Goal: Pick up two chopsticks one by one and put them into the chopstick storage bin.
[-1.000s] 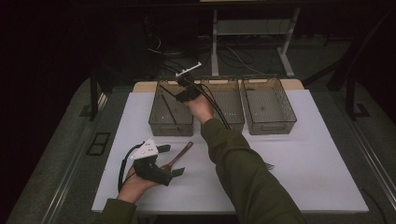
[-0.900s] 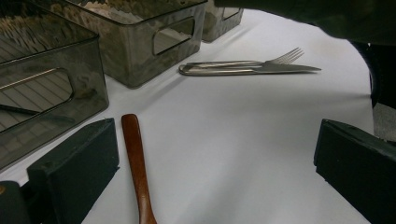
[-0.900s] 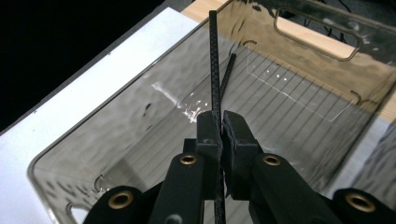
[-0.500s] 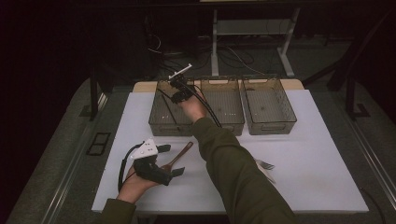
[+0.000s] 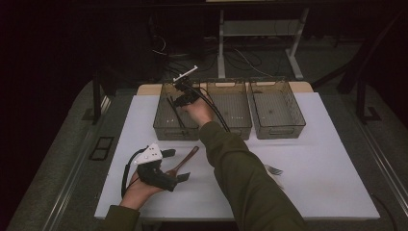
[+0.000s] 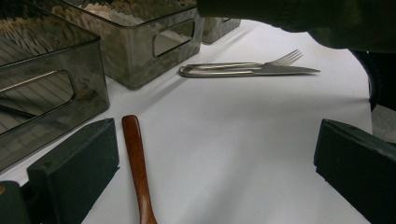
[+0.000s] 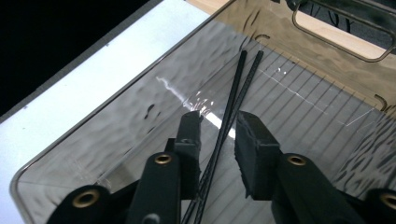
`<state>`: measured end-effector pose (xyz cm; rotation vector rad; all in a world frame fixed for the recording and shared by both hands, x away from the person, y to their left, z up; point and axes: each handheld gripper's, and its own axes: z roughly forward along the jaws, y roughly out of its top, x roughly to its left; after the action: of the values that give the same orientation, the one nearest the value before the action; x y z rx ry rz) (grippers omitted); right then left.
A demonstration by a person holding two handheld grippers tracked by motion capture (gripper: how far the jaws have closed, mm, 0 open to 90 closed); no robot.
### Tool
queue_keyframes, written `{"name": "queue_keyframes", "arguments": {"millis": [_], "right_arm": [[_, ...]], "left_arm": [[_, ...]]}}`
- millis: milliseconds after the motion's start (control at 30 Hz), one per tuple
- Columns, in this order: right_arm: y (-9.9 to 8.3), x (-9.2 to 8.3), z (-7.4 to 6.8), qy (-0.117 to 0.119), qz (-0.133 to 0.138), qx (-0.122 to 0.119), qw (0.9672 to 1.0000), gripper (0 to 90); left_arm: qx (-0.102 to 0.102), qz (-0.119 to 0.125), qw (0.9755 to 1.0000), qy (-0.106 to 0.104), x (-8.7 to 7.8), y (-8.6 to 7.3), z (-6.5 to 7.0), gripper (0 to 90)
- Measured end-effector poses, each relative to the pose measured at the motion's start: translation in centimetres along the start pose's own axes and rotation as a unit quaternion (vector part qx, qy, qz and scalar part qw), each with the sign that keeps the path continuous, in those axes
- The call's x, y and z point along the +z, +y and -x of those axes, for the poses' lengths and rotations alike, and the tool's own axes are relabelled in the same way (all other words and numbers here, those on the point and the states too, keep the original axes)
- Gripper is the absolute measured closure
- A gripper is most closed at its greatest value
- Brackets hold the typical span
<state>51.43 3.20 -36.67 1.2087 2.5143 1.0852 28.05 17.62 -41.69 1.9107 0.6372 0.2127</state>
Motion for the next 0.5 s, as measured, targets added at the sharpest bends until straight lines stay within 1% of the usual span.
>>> {"name": "queue_keyframes", "arguments": {"millis": [67, 100, 167, 233, 367, 500], "right_arm": [[-0.2, -0.4, 0.1, 0.012, 0.003, -0.002, 0.9999, 64.3], [-0.4, -0.6, 0.1, 0.016, 0.004, -0.008, 0.9998, 62.8], [-0.7, -1.0, 0.1, 0.019, 0.007, -0.012, 0.9997, 60.8], [-1.1, -1.6, 0.3, 0.031, 0.012, -0.017, 0.9993, 58.4], [-2.1, -3.1, 0.8, 0.049, 0.027, -0.023, 0.9981, 54.1], [-3.1, -4.8, 1.3, 0.060, 0.038, -0.031, 0.9970, 49.2]], "left_arm": [[0.002, -0.002, 1.0000, 0.001, -0.1, 0.0, -0.1, 0.0], [0.004, -0.003, 1.0000, 0.002, -0.1, 0.0, -0.1, 0.0], [0.004, -0.003, 1.0000, 0.002, -0.1, 0.0, -0.1, 0.0], [0.005, -0.004, 1.0000, 0.003, -0.1, 0.0, -0.1, 0.0], [0.007, -0.007, 0.9999, 0.002, 0.0, 0.0, -0.1, 0.0], [0.008, -0.008, 0.9999, 0.002, 0.1, 0.0, -0.1, 0.0]]}}
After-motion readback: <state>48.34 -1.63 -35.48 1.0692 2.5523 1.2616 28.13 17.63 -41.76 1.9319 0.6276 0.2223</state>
